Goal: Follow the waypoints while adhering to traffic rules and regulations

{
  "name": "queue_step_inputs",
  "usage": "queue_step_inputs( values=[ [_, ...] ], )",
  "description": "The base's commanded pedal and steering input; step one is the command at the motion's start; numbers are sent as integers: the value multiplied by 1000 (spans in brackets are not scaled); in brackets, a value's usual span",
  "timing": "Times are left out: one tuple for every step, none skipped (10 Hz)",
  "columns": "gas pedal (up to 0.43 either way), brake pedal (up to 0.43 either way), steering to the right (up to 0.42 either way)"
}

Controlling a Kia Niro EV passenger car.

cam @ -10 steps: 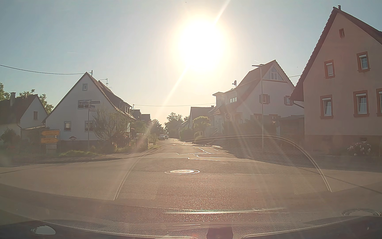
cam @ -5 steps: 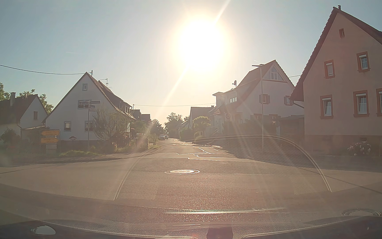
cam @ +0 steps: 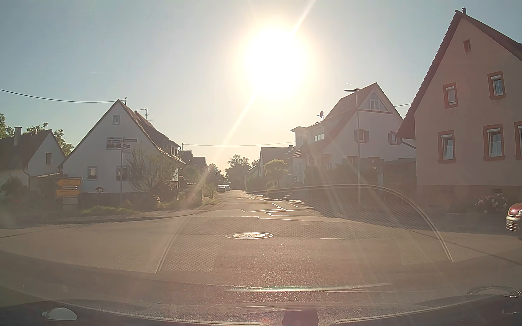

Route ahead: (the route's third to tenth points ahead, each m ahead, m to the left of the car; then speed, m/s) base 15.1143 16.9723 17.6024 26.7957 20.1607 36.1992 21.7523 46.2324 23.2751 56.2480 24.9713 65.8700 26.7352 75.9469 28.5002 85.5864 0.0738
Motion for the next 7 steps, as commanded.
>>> queue_step_inputs(
  values=[
    [441,0,-110],
    [480,0,-113],
    [512,0,-117],
    [512,0,-122],
    [512,0,-129],
    [488,0,-134],
    [449,0,-141]
  ],
)
